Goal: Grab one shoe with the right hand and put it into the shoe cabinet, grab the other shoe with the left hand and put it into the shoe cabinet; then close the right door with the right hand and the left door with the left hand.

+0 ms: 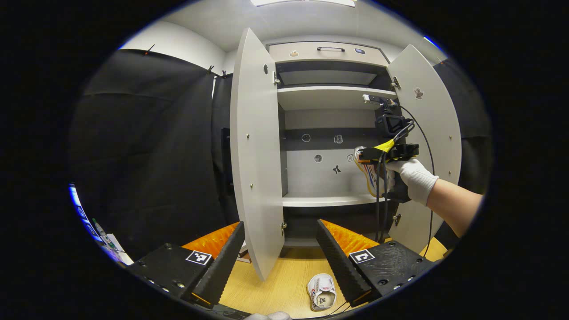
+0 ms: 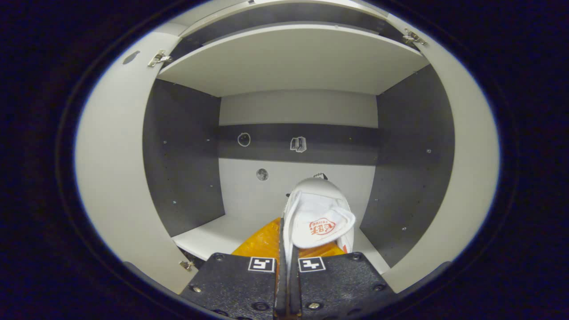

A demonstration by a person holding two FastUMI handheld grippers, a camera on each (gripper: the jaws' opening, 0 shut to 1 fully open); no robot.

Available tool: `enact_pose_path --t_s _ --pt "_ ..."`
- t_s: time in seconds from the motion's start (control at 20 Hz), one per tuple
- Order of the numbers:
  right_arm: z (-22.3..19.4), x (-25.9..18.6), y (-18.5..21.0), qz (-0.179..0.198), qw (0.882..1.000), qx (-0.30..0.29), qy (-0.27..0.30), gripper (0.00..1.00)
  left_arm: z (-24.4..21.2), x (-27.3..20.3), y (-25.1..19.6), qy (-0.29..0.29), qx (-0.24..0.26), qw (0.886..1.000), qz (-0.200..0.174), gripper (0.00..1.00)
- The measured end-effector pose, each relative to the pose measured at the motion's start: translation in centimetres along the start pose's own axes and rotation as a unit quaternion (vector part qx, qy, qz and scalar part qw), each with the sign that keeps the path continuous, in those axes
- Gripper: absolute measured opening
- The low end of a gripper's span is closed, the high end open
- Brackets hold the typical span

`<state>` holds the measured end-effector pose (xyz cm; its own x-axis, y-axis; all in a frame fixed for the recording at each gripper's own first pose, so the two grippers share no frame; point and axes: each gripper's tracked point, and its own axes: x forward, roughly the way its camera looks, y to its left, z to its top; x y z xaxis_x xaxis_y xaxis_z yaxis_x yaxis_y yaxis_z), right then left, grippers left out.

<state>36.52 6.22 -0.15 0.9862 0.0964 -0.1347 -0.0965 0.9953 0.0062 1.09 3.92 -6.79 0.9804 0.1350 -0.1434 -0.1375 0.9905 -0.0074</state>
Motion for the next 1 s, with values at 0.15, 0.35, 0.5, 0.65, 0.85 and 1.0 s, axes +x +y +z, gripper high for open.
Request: enact_pose_path --t_s 0.15,0.35,0.5,0.65,0.85,1.0 --pt "-0.2 4.2 -0.8 -0.007 1.000 -0.005 0.016 0.06 -0.1 0.5 0.0 0.008 -0.002 1.000 0.013 0.96" --pt "-1.7 8.3 -0.4 -0.003 0.999 -0.026 0.044 0.06 -0.4 1.3 -0.3 0.014 0.001 1.000 0.023 0.96" --pt "-4.1 9.7 -0.4 0.005 0.996 -0.017 0.089 0.07 -0.4 1.6 -0.7 0.015 -0.006 1.000 0.023 0.96" --pt "-6.2 11.0 -1.1 -0.004 0.992 0.004 0.127 0.08 0.0 1.7 -1.0 0.011 -0.004 1.000 0.025 0.96" --pt "-7.4 11.9 -2.8 -0.033 0.986 -0.011 0.164 0.14 -0.3 1.6 -1.0 0.015 -0.002 1.000 0.027 0.96" --pt "-8.6 11.3 -3.0 -0.031 0.983 0.020 0.178 0.42 -0.5 1.5 -0.9 0.015 0.001 0.999 0.028 0.96"
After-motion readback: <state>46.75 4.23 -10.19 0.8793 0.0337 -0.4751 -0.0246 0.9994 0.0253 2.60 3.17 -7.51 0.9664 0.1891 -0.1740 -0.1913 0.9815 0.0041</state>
